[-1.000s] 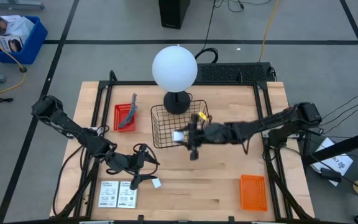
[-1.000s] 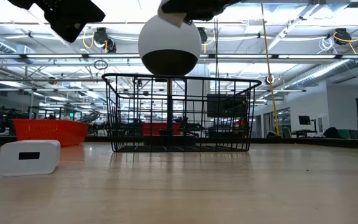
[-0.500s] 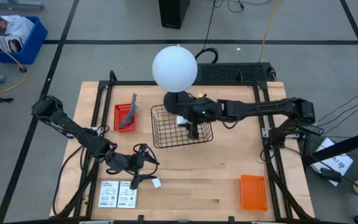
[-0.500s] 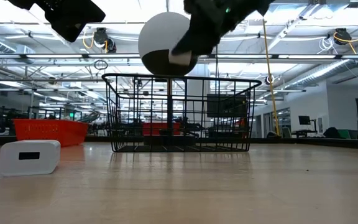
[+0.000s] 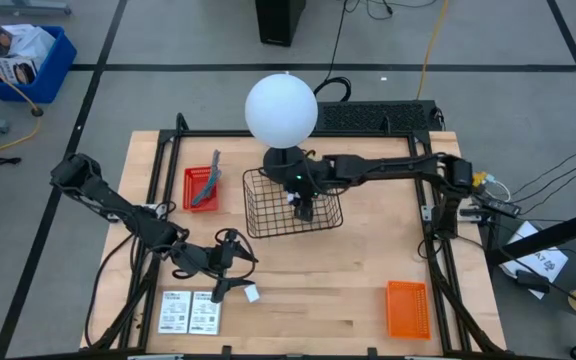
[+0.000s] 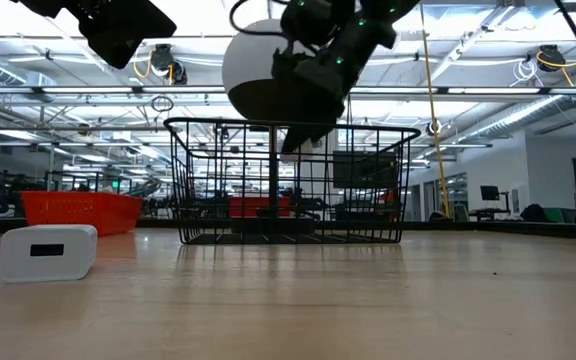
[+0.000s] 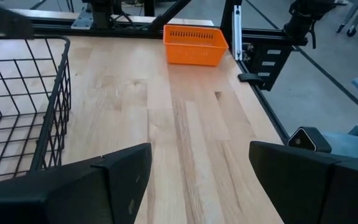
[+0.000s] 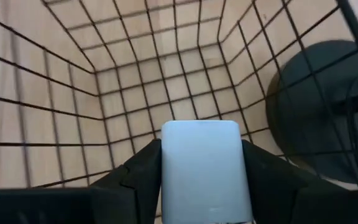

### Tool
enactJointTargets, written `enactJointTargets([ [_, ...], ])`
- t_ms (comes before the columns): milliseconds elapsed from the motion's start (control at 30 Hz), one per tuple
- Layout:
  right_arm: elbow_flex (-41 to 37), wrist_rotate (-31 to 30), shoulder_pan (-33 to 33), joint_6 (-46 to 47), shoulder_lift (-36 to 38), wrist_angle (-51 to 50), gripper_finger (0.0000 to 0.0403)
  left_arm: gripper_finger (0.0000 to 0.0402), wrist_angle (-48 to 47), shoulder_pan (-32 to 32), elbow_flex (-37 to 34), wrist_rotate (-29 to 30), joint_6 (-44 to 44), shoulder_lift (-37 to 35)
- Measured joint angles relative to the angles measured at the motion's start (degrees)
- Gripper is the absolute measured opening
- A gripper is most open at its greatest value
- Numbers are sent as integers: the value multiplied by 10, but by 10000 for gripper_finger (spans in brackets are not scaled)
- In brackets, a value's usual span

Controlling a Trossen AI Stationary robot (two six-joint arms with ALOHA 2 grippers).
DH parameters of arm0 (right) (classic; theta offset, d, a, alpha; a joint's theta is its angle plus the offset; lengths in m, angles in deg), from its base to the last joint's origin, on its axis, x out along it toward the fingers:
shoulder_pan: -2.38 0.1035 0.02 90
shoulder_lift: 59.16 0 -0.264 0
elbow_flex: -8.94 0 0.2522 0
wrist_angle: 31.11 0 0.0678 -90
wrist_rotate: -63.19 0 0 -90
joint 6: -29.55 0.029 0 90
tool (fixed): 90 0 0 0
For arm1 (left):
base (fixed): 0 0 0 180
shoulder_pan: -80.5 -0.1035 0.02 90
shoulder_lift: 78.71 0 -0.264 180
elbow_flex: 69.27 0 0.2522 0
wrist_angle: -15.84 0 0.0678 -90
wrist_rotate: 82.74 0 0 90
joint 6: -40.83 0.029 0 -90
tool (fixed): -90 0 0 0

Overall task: Pick and place items into bin
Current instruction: Put the right white charger adapter into the wire basket

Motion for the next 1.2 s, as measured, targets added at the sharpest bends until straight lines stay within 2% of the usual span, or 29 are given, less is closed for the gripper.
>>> enactJointTargets([
  [533,17,45,-14,-33,-81,-19,183,274,-10,10,0,-16,-8,0],
  [867,16,64,-21,-32,-83,-19,191,274,-10,10,0,-17,-11,0],
  [1200,16,155,-52,5,-83,-54,194,274,-10,10,0,-17,-16,0],
])
